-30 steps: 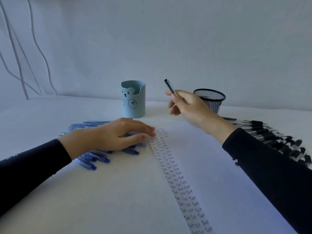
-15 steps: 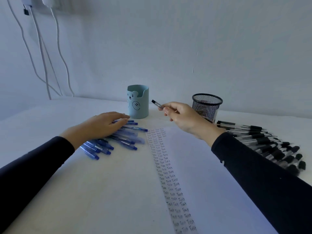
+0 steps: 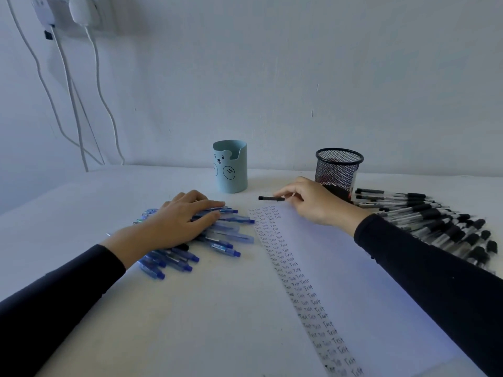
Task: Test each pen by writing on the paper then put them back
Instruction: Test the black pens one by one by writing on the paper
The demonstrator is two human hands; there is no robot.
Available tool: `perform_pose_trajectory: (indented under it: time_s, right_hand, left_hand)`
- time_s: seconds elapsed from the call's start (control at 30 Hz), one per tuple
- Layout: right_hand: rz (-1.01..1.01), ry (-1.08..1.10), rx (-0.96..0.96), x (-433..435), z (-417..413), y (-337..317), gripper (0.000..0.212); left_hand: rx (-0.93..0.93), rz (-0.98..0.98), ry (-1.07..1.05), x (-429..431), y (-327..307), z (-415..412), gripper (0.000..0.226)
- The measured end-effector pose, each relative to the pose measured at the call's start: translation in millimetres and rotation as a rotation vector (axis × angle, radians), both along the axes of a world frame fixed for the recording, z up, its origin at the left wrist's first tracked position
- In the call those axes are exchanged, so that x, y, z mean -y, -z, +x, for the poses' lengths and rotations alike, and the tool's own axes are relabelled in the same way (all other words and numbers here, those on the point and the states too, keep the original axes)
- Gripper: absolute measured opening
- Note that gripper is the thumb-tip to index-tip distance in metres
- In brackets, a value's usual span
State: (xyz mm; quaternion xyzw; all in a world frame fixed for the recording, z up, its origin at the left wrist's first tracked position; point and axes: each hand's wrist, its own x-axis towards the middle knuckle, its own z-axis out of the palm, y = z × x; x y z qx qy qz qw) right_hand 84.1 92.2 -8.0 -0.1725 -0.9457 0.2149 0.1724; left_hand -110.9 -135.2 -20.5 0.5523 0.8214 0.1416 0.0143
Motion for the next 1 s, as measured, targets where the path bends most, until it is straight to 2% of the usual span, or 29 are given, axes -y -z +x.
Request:
perform_pose_trajectory:
  time_s: [0.1,0.27,0.33,0.43,0.5,0.53,0.6,0.67,0.73,0.87,1.0]
  right_hand:
    - [0.019,0.010,-0.009,3.4,-0.5,2.2,0.037]
    - [0.107,-0.034,0.011,9.3,5.6,7.1,0.039]
    - [0.097,0.003,-0.170,7.4,17.3,-6.9,0.040]
    - [0.102,0.206,-0.572,-9.8,46.2,-40.4,0.038]
    - [0.095,0.419,-0.654,-33.6,66.6,-51.2,0.036]
    - [0.091,0.511,-0.601,-46.9,75.9,-50.8,0.036]
    - [0.054,0.589,-0.340,-71.1,90.8,-39.0,0.035]
    - [0.012,0.560,-0.069,-86.1,99.4,-24.1,0.036]
    - [0.023,0.542,0.069,-94.2,101.9,-15.3,0.034]
    - [0.083,0.560,0.129,-102.1,97.7,-8.9,0.032]
    - [0.227,0.558,0.098,-99.4,97.1,-7.2,0.026]
  left_hand:
    - [0.043,0.024,0.005,-0.9,-6.2,3.0,0.071]
    - [-0.023,0.212,0.063,-29.6,-24.2,21.8,0.042]
    - [-0.047,0.233,0.131,-44.6,-26.3,31.7,0.035]
    - [-0.057,0.246,0.200,-67.1,-21.7,42.1,0.028]
    - [-0.046,0.257,0.227,-79.3,-15.6,49.2,0.025]
    - [-0.042,0.255,0.239,-84.4,-12.0,52.5,0.025]
    - [-0.043,0.241,0.256,-91.5,-6.1,57.9,0.027]
    - [-0.057,0.243,0.273,-95.8,-2.6,59.6,0.026]
    - [-0.078,0.271,0.296,-96.1,-2.6,59.2,0.023]
    - [-0.086,0.487,0.303,-87.1,-21.6,56.4,0.018]
    - [-0.043,0.810,0.138,-70.2,-68.9,35.9,0.017]
